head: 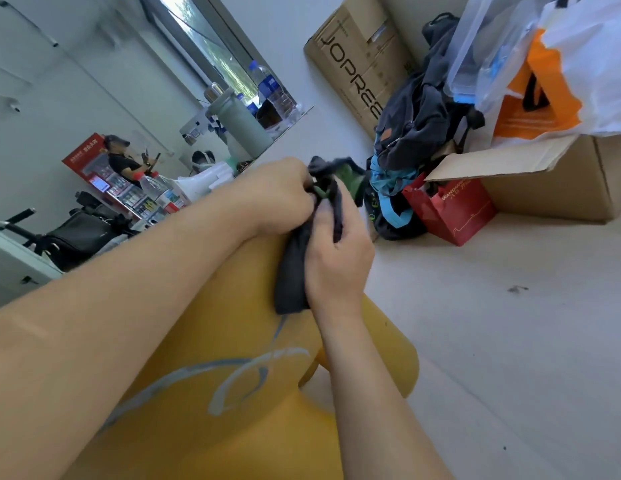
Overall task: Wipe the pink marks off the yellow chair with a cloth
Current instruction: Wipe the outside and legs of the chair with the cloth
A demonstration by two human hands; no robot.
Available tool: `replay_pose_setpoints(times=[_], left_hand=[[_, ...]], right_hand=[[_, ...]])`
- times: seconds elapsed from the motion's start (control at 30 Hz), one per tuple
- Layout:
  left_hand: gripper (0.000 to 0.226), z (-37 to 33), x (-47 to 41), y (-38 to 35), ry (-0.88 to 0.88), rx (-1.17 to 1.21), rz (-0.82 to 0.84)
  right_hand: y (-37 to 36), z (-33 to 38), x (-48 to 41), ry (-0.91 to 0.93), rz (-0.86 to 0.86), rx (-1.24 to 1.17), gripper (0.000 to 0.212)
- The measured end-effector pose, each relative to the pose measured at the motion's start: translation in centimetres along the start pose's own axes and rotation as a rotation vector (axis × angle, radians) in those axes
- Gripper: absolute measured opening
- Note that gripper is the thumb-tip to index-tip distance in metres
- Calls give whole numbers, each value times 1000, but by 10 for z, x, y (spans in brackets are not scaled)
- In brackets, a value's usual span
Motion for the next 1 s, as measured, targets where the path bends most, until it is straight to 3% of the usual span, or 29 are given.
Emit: replay_pose_setpoints(times=[0.13, 0.2, 0.27, 0.4, 0.5, 0.57, 0.63, 0.7, 0.77, 0.83, 0.87, 0.93, 0.97, 1.0], left_hand=[[35, 10, 22, 2, -18, -147, 33], [34, 13, 34, 3, -47, -122, -53], [29, 13, 33, 3, -43, -80, -106], [21, 23, 25, 14, 27, 239, -155], [23, 25, 35, 14, -19, 169, -142], [21, 25, 43, 7, -33, 8, -108], [27, 23, 49, 4, -26, -119, -93], [41, 20, 52, 4, -43, -307, -130], [45, 18, 52, 0, -53, -343, -140], [46, 20, 51, -1, -51, -309, -161], [45, 21, 52, 1, -48, -307, -169], [42, 23, 52, 1, -49, -298, -167], [41, 23, 53, -1, -50, -280, -159], [39, 22, 52, -2, -60, -264, -155]], right_hand=[[5, -123, 22, -647, 2, -84, 19], [4, -149, 41, -818, 27, -106, 20], [1, -120, 38, -690, 16, -28, 22], [-17, 29, 18, -11, 34, 33, 36], [-11, 35, 18, 110, -31, -8, 36], [0, -11, 13, -98, -75, -53, 31], [0, -84, 13, -433, -58, -63, 29], [-12, -153, 28, -735, 58, -128, 42], [-20, -206, 46, -941, 196, -157, 56], [-26, -215, 54, -991, 330, -173, 47], [-29, -218, 56, -1038, 314, -178, 50], [-32, -214, 70, -1240, 244, -212, 78], [-29, -206, 69, -1211, 192, -186, 84], [-25, -192, 60, -1103, 163, -163, 74]])
Point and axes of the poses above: each hand's wrist, its own x-axis away from the middle knuckle, its own y-axis out of the back of the hand, z = x × y, the point moved 7 cm from there along -x, towards the middle knuckle, and after that the axes turned 5 degrees about x, right-handed, at the moved point
